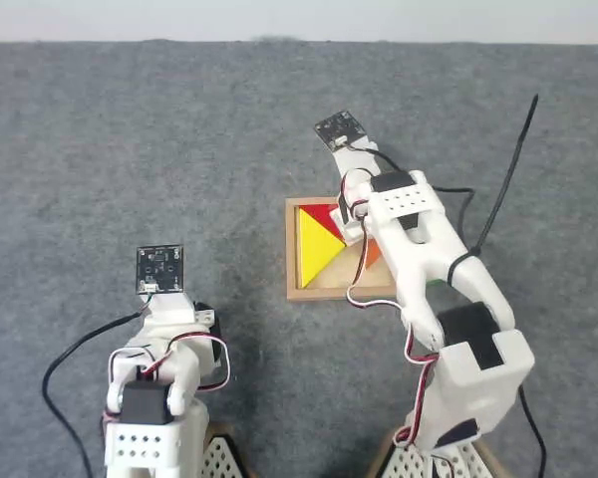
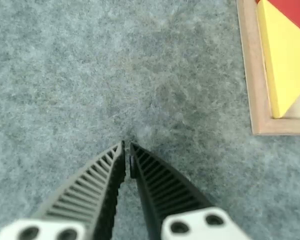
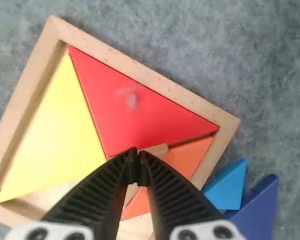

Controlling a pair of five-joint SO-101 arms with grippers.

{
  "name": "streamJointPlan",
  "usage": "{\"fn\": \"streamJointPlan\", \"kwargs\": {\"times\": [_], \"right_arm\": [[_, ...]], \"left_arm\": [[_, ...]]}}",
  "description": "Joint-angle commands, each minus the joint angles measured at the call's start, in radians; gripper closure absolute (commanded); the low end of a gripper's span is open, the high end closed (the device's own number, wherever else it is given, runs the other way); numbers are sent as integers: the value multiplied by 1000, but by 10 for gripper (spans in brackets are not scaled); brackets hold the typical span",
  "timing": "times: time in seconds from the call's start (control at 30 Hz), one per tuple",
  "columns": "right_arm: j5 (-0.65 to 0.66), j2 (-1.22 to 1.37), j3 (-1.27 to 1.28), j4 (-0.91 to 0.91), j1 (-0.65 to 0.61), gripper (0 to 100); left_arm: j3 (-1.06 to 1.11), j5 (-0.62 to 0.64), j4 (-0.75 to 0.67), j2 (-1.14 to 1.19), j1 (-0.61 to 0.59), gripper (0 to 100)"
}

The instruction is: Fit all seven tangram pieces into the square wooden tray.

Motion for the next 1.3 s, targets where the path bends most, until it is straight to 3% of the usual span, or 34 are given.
{"fn": "streamJointPlan", "kwargs": {"times": [0.0,0.57,0.77,0.93,1.17,1.27], "right_arm": [[14,-7,-8,-10,7,991],[12,-21,-14,45,10,991],[11,-213,11,73,22,991],[20,-375,150,82,133,990],[91,-394,311,71,335,989],[29,-389,365,30,357,989]], "left_arm": [[-13,-15,5,-20,-6,986],[-13,-15,5,-20,-6,986],[-13,-15,5,-20,-6,986],[-13,-15,5,-20,-6,986],[-13,-15,5,-20,-6,986],[-13,-15,5,-20,-6,986]]}}
